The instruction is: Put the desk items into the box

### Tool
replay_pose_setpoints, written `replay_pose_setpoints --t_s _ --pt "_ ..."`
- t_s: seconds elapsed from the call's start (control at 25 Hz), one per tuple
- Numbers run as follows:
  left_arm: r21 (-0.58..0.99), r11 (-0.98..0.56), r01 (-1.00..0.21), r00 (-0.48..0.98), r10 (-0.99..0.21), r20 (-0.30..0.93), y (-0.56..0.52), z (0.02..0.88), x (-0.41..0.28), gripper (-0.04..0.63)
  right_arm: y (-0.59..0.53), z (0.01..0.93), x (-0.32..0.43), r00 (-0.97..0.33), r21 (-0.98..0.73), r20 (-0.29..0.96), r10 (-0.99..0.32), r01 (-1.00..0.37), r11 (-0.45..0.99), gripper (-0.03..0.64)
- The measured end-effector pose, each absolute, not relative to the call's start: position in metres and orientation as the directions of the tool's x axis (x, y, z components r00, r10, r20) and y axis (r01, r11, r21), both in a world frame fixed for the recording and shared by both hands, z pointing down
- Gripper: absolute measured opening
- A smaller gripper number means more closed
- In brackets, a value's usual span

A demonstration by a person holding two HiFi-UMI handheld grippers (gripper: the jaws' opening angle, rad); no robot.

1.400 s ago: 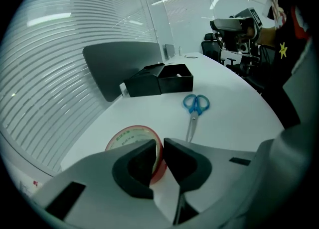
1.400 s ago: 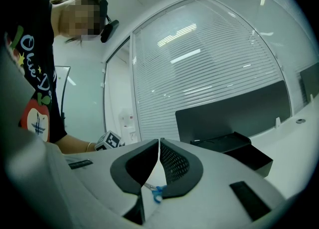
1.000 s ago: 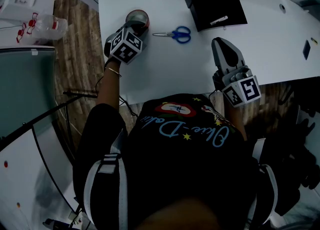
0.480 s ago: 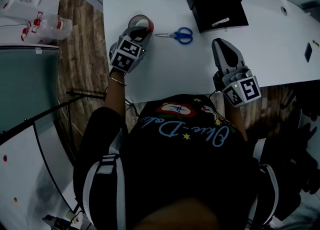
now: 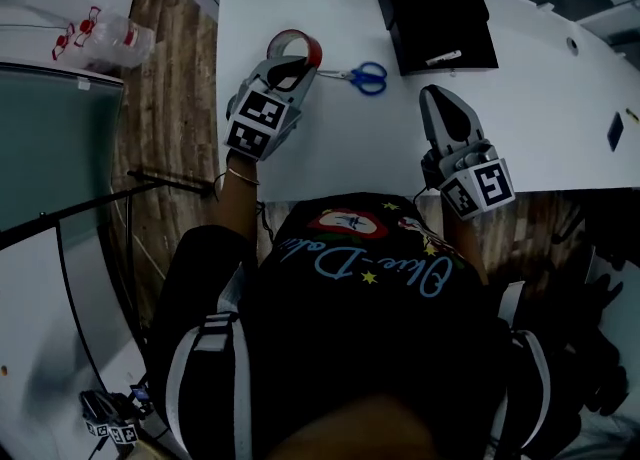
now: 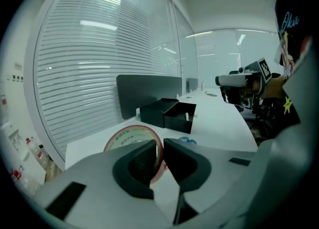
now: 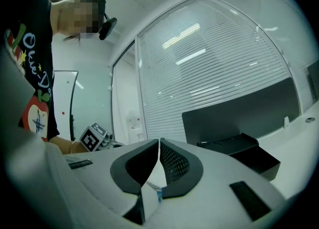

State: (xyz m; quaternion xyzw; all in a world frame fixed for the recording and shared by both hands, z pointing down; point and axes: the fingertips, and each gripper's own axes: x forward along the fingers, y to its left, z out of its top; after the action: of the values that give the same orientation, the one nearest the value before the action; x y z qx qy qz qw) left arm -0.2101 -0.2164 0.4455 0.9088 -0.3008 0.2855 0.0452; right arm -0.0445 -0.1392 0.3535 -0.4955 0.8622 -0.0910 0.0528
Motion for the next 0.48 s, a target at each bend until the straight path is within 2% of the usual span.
replay_pose_setpoints --t_s 0.48 --pt "-0.07 -0.748 -0.66 0.663 -0.624 0.414 -0.187 0.404 -0.182 0.071 -0.141 0.351 -0.023 -0.575 -0.217 -0.03 -0.817 -0.795 0.567 0.025"
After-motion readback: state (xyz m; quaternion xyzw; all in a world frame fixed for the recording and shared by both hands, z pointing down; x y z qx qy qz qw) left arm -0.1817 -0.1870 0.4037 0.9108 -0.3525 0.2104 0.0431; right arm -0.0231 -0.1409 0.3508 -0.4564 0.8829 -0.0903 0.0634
